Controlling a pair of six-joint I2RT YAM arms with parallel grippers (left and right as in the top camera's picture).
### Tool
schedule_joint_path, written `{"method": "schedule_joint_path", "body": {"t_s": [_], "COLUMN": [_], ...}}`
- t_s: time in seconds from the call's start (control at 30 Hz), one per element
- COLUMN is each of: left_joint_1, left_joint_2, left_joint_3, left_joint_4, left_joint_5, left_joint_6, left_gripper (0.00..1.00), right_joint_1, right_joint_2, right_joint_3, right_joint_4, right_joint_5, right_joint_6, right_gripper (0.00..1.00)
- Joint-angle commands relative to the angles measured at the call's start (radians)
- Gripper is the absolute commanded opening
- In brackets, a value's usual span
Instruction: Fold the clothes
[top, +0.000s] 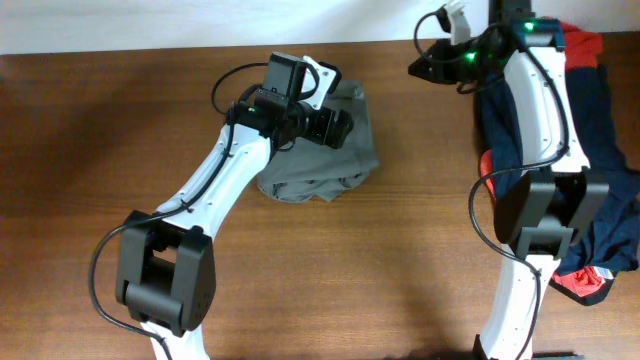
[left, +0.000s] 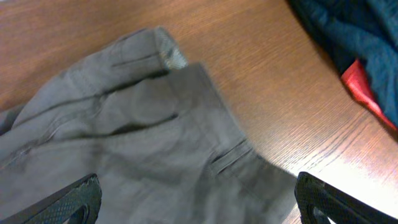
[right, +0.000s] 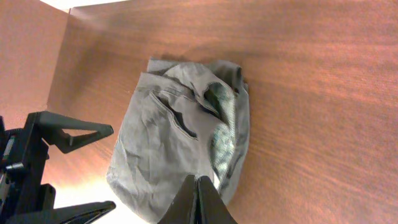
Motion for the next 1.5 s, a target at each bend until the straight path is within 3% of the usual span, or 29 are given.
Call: {"method": "schedule_joint_path", "body": {"t_s": [0.0, 0.13, 0.2, 0.3, 0.4, 0.5, 0.77, 1.0, 1.17, 1.2, 1.3, 1.37, 1.47], "left_joint_1": [0.014, 0.1, 0.163, 0.262, 0.327, 0.368, 0.377, 0.377, 0.377, 0.377, 0.377, 0.377, 0.377], "left_joint_2": [0.001, -0.047, -0.096, -0.144, -0.145, -0.145, -0.145, -0.145, -0.145, -0.145, -0.145, -0.145, -0.145], "left_joint_3": [0.023, 0.082, 0.093, 0.093, 0.093, 0.09, 0.089, 0.089, 0.089, 0.089, 0.089, 0.089, 0.089], "left_joint_4": [0.013, -0.043, -0.086, -0.184, -0.259, -0.312, -0.34, -0.348, -0.354, -0.356, -0.355, -0.355, -0.355], "left_joint_5": [0.026, 0.026, 0.026, 0.019, 0.01, -0.029, -0.077, -0.115, -0.115, -0.115, -0.117, -0.137, -0.141], "left_joint_6": [-0.029, -0.07, -0.07, -0.069, -0.058, -0.054, -0.012, -0.01, -0.009, -0.008, -0.008, -0.008, -0.008], "left_gripper": [0.99, 0.99, 0.99, 0.99, 0.99, 0.99, 0.99, 0.99, 0.99, 0.99, 0.99, 0.99, 0.99], "right_joint_1": [-0.006, 0.029, 0.063, 0.127, 0.161, 0.179, 0.179, 0.205, 0.235, 0.243, 0.253, 0.256, 0.259], "right_joint_2": [-0.009, -0.007, -0.005, -0.001, 0.004, 0.021, 0.043, 0.1, 0.138, 0.15, 0.162, 0.162, 0.162], "right_joint_3": [0.004, -0.008, -0.024, -0.082, -0.141, -0.209, -0.386, -0.395, -0.395, -0.395, -0.395, -0.395, -0.395], "right_joint_4": [-0.028, -0.058, -0.069, -0.054, -0.021, 0.027, 0.224, 0.269, 0.312, 0.321, 0.325, 0.329, 0.326], "right_joint_5": [-0.022, 0.047, 0.105, 0.203, 0.234, 0.237, 0.259, 0.26, 0.28, 0.302, 0.315, 0.315, 0.286], "right_joint_6": [-0.013, -0.06, -0.099, -0.106, -0.105, -0.085, -0.018, -0.018, -0.009, 0.005, 0.004, 0.004, 0.004], "right_gripper": [0.04, 0.08, 0.19, 0.64, 0.77, 0.8, 0.8, 0.79, 0.57, 0.44, 0.27, 0.25, 0.13]}}
